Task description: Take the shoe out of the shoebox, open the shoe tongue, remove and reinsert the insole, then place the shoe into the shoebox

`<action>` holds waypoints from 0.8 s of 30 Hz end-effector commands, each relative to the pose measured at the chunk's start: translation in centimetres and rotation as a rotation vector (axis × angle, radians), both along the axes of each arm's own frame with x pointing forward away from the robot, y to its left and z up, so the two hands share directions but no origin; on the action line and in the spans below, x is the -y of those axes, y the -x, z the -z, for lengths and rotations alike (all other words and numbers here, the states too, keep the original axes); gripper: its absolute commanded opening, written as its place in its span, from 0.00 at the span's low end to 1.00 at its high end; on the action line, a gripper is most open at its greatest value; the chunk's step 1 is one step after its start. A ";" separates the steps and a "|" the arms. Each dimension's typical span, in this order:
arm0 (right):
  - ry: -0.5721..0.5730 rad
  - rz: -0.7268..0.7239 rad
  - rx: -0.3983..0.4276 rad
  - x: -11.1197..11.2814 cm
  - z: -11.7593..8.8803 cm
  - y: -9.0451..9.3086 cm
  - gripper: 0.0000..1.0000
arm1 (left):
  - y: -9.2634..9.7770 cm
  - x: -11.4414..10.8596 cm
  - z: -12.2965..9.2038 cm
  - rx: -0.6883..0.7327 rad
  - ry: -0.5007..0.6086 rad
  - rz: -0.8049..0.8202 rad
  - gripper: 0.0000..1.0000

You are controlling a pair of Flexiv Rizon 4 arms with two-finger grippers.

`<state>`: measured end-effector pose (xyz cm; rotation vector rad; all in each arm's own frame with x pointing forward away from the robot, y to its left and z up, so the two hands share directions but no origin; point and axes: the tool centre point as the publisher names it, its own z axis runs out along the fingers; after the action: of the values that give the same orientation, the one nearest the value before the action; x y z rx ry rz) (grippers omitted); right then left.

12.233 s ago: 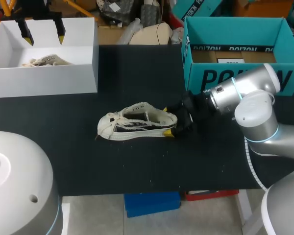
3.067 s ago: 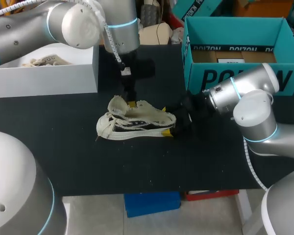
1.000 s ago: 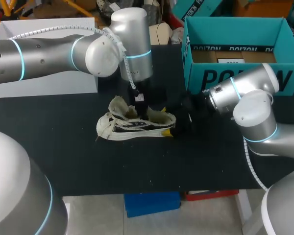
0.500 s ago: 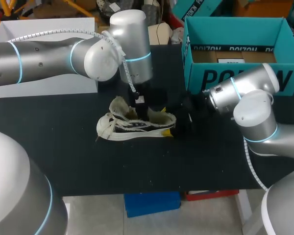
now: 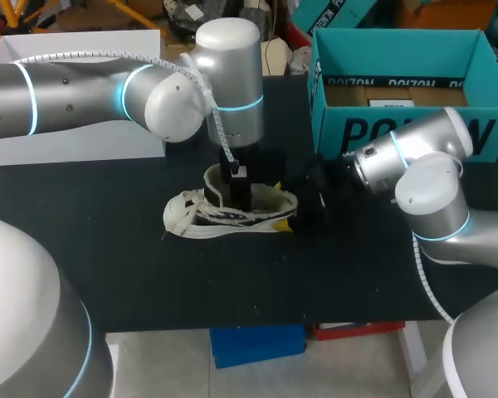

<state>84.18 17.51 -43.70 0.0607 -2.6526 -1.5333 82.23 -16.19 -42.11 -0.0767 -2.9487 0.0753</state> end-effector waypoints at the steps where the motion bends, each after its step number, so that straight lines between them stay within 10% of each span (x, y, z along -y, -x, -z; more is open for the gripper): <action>1: 0.001 0.001 -0.002 0.1 0.2 -0.1 0.00 | 1.0 0.0 1.4 0.116 -0.071 -0.034 0.44; 24: 0.001 0.001 -0.002 0.1 0.2 -0.1 0.00 | -1.8 -1.9 3.9 0.667 -0.252 -0.050 0.39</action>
<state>84.20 17.53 -43.71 0.0600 -2.6530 -1.5336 83.59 -15.06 -42.54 0.0125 -3.4474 -0.3783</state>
